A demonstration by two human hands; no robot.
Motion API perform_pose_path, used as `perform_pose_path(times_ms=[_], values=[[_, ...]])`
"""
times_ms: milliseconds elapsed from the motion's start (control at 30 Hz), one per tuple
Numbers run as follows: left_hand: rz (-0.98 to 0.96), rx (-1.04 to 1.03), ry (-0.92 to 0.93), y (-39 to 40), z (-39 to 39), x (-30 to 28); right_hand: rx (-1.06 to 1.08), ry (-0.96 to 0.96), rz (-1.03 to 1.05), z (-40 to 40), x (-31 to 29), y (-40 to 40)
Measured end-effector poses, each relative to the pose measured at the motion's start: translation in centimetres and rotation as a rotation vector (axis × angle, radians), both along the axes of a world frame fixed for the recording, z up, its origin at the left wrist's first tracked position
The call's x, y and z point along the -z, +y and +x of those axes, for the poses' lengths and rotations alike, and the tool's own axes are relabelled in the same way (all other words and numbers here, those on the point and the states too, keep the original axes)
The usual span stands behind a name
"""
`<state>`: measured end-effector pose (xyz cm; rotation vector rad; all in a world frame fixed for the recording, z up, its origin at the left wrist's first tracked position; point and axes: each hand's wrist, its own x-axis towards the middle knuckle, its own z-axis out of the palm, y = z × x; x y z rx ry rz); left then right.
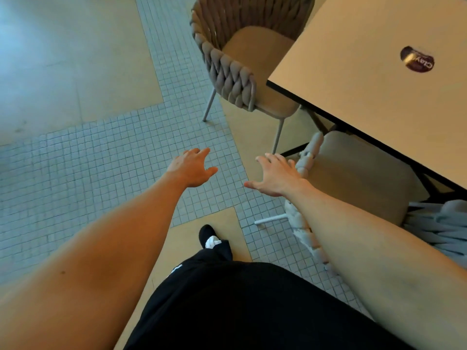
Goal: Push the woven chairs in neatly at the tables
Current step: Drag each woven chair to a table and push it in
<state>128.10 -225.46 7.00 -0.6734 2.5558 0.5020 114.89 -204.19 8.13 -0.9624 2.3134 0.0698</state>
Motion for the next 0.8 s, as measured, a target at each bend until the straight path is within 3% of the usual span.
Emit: perform_pose_path(times_ms=[367,800], values=[[-0.007,0.016,-0.003,-12.8,-4.6,-0.9,0.003,-0.002,0.009,-4.3,-0.1,-12.7],[-0.030,0.008,0.006,-24.9,-15.2,0.3,0.004,0.029,-0.001,-15.7,1.7,-25.2]])
